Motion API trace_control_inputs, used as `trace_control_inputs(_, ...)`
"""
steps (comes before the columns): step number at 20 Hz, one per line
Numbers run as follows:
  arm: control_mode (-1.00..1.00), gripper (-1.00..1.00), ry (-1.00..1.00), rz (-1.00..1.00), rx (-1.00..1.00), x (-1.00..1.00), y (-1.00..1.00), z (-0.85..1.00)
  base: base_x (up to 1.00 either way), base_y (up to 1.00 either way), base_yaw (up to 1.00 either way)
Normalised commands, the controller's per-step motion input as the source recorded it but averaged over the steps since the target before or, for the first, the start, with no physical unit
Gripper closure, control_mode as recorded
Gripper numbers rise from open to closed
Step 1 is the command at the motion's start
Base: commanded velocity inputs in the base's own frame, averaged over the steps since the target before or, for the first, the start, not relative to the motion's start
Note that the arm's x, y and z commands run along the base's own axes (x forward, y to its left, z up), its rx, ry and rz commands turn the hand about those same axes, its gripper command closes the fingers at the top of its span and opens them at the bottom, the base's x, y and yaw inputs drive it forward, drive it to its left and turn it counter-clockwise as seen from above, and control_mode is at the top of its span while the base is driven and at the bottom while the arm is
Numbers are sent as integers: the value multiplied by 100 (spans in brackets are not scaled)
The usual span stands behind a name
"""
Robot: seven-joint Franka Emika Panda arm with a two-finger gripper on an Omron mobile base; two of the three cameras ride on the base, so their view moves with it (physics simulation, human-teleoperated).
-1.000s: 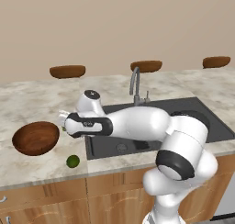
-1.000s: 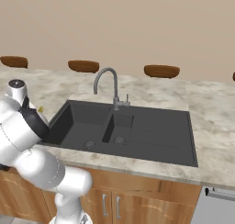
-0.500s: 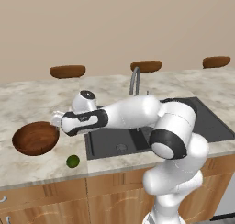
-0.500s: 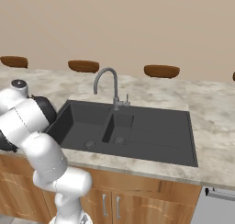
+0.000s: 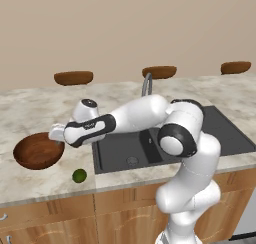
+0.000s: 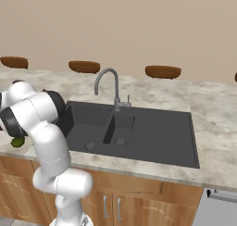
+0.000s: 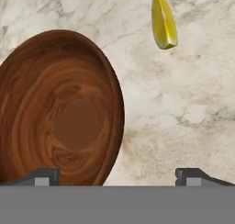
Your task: Remove the lemon wedge and lime from the sink. Then move the bowl and cup from the counter to the sink for washing.
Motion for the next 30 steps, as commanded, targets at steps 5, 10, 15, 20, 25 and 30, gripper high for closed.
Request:
trace_control_inputs(5, -100, -100, 5, 0, -7, 3, 10, -14, 0, 0, 0)
trace_control_inputs(10, -100, -100, 0, 0, -2, 12, 17, -11, 0, 0, 0)
trace_control_inputs(15, -100, -100, 0, 0, -2, 19, 20, -17, 0, 0, 0)
trace_control_inputs(20, -100, -100, 0, 0, -2, 12, 13, -17, 0, 0, 0)
trace_control_inputs(25, -100, 100, 0, 0, -1, 5, 10, -15, 0, 0, 0)
trace_control_inputs(30, -100, 100, 6, 0, 0, 0, 1, -9, 0, 0, 0)
